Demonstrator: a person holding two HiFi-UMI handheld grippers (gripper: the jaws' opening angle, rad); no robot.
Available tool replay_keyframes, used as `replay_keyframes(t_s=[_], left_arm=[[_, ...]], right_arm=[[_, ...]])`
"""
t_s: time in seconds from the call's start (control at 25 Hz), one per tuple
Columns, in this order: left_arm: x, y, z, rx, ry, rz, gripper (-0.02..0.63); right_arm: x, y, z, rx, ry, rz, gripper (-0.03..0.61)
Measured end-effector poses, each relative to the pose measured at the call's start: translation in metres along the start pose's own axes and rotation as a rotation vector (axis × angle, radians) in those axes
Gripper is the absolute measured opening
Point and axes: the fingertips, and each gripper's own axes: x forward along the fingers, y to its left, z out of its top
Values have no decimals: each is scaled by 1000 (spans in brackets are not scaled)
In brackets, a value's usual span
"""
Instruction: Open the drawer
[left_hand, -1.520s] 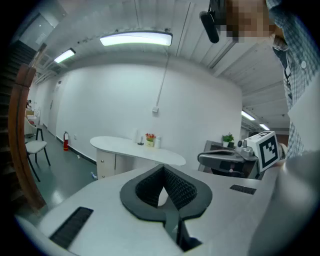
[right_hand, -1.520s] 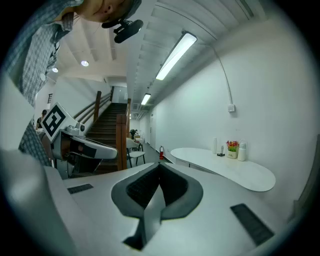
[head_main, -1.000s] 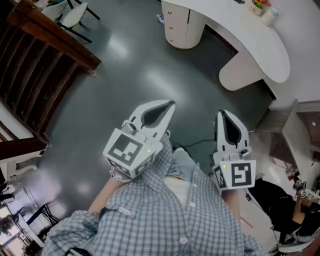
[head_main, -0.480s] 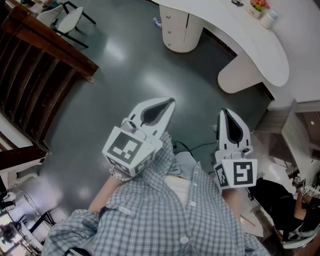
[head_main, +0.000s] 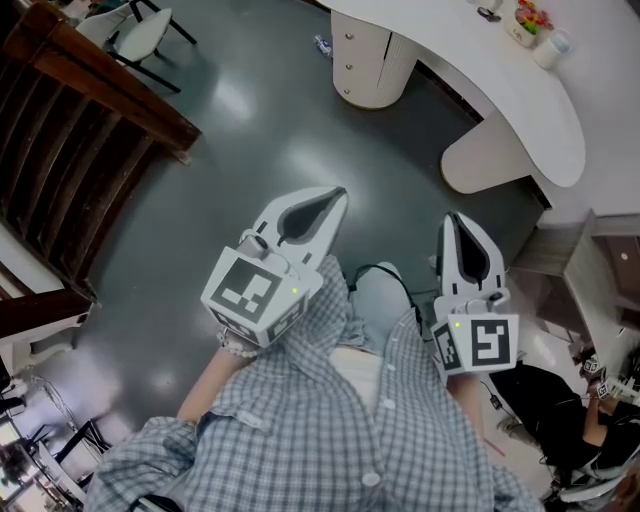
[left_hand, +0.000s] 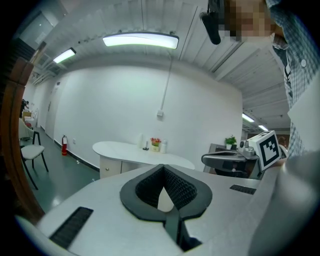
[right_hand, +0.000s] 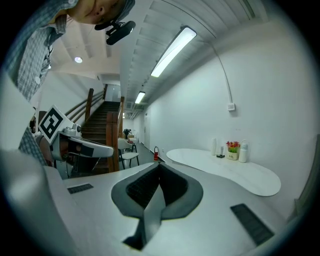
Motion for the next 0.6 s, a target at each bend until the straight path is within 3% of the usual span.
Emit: replay_keyframes(t_s=[0.28, 0.6], left_arm=[[12, 16, 6, -18, -10, 44, -2], [37, 46, 15, -34, -22, 148, -2]], right_arm=[[27, -10, 3, -7, 4, 41, 2], [79, -28, 10, -27, -21, 148, 2]])
